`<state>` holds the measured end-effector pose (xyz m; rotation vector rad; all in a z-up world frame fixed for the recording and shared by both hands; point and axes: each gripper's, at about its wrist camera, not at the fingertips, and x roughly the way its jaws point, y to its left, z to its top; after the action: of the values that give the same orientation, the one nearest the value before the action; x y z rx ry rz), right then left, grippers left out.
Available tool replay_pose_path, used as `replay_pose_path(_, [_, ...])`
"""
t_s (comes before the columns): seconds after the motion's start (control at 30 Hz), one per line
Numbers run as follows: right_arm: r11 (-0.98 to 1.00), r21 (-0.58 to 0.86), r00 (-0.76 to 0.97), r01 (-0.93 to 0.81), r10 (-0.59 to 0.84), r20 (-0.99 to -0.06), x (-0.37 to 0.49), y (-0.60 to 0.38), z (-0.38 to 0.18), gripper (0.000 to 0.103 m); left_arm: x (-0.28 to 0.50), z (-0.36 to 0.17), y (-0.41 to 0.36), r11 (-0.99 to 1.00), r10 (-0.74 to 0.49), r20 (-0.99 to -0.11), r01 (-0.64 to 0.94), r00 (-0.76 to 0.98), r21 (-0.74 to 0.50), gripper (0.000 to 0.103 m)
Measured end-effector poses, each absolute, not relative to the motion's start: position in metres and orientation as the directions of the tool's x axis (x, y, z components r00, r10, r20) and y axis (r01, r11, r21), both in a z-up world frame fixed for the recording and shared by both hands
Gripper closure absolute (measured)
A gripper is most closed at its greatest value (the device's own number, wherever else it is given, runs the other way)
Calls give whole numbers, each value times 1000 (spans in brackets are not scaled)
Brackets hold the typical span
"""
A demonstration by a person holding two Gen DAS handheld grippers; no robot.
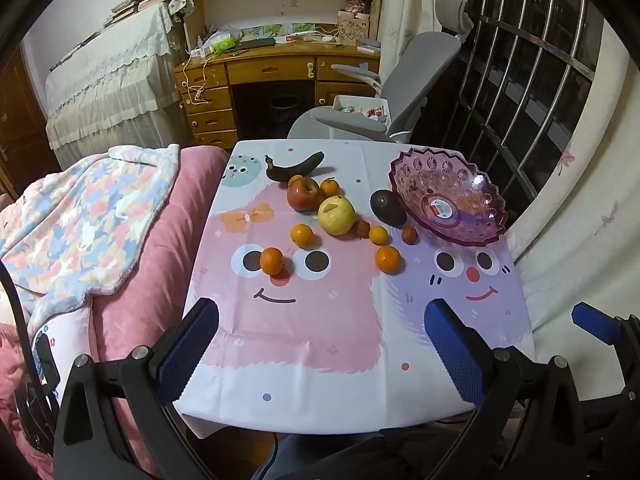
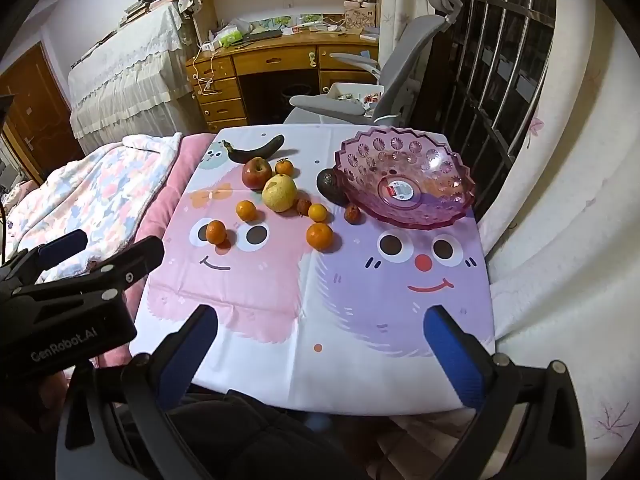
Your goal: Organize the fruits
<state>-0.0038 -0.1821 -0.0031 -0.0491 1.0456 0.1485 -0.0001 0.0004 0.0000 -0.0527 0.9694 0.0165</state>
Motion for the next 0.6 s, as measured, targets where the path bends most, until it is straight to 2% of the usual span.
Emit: replay_pose_path(0.6, [989, 27, 499, -143, 95, -861, -8, -175, -3, 0, -1, 0, 0, 999, -3, -820, -37, 573, -30, 1])
